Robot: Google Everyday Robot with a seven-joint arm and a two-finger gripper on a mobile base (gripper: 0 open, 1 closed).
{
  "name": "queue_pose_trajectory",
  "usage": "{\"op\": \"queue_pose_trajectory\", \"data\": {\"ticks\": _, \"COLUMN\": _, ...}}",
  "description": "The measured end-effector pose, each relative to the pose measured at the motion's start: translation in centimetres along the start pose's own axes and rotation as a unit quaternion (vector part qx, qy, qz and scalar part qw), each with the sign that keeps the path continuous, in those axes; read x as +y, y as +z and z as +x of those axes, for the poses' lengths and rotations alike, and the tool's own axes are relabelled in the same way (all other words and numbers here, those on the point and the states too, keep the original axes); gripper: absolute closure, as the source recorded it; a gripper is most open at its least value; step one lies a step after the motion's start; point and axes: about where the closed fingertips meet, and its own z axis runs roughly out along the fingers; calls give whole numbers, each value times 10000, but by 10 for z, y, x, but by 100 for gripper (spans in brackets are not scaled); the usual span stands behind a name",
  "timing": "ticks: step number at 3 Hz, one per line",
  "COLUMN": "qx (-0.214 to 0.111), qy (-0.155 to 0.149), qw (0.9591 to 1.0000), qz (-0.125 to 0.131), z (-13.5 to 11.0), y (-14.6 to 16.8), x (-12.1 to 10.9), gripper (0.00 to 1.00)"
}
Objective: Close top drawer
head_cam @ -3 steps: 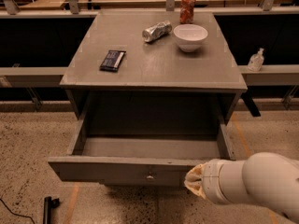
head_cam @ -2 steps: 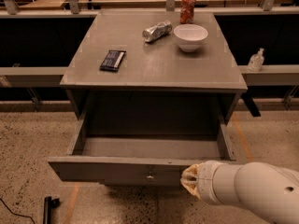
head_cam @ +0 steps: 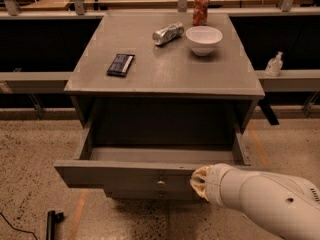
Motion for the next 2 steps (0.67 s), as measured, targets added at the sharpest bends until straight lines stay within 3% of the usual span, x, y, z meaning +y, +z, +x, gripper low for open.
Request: {"op": "queue_pose_trajectory", "data": {"ticks": 2, "qx": -66, "qy": -459, "qw": 9986, "qz": 243, "z": 4, "y": 41, "x": -51, "gripper": 100}}
